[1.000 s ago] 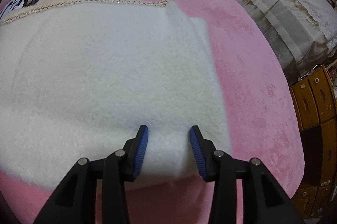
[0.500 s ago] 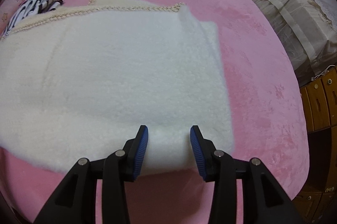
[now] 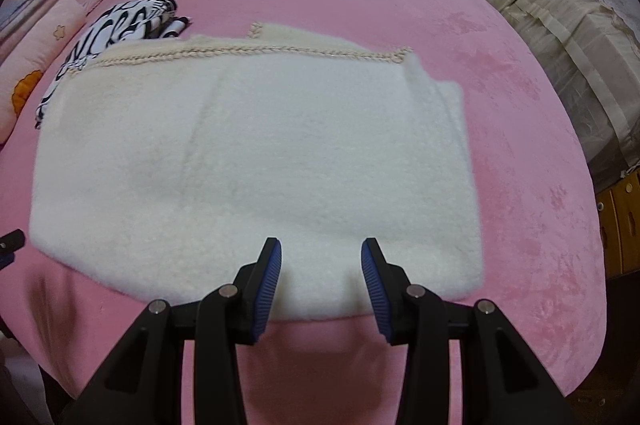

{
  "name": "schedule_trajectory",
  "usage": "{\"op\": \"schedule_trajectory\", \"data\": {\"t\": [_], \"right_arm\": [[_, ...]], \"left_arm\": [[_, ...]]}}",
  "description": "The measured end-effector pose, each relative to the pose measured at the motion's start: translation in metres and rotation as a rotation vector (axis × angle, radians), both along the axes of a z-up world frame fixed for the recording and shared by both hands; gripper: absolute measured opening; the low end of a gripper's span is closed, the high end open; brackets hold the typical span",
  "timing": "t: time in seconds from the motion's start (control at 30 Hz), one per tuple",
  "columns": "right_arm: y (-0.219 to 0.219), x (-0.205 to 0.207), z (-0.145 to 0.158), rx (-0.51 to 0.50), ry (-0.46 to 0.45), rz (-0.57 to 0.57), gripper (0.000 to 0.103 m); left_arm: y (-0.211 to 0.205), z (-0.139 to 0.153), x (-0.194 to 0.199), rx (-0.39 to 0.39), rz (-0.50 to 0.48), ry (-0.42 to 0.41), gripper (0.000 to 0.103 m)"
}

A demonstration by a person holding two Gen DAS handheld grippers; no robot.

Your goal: Fold large clothes

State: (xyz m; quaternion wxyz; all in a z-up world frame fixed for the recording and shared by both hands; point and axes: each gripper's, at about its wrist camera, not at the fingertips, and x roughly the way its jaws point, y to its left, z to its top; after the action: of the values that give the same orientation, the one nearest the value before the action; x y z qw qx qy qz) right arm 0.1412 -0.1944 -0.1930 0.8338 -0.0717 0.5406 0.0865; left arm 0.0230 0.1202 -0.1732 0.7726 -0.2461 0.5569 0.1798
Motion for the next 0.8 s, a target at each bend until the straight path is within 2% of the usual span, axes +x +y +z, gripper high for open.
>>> {"op": "schedule_trajectory", "data": {"t": [0.1, 0.17, 0.3, 0.43, 0.6, 0.8], "right_arm": [[0.009, -0.006, -0.001, 0.017, -0.014, 0.024, 0.042], [0.015, -0.010, -0.002, 0.031, -0.022, 0.039, 0.042], [0.026, -0.020, -0.001, 0.081, -0.062, 0.069, 0.042], [0.039, -0.029, -0.002, 0.127, -0.101, 0.109, 0.042], [0.054, -0.038, -0.010, 0.173, -0.122, 0.163, 0.042], [0.063, -0.044, -0.016, 0.209, -0.140, 0.184, 0.042]], "left_arm": [[-0.004, -0.014, -0.004, -0.058, -0.005, -0.004, 0.076], [-0.004, -0.024, -0.009, -0.129, 0.006, -0.032, 0.076], [0.002, -0.048, -0.021, -0.303, 0.073, -0.144, 0.076], [0.011, -0.069, -0.027, -0.383, 0.131, -0.241, 0.076], [0.024, -0.088, -0.021, -0.404, 0.170, -0.356, 0.075], [0.035, -0.094, 0.013, -0.376, 0.140, -0.462, 0.075]]}}
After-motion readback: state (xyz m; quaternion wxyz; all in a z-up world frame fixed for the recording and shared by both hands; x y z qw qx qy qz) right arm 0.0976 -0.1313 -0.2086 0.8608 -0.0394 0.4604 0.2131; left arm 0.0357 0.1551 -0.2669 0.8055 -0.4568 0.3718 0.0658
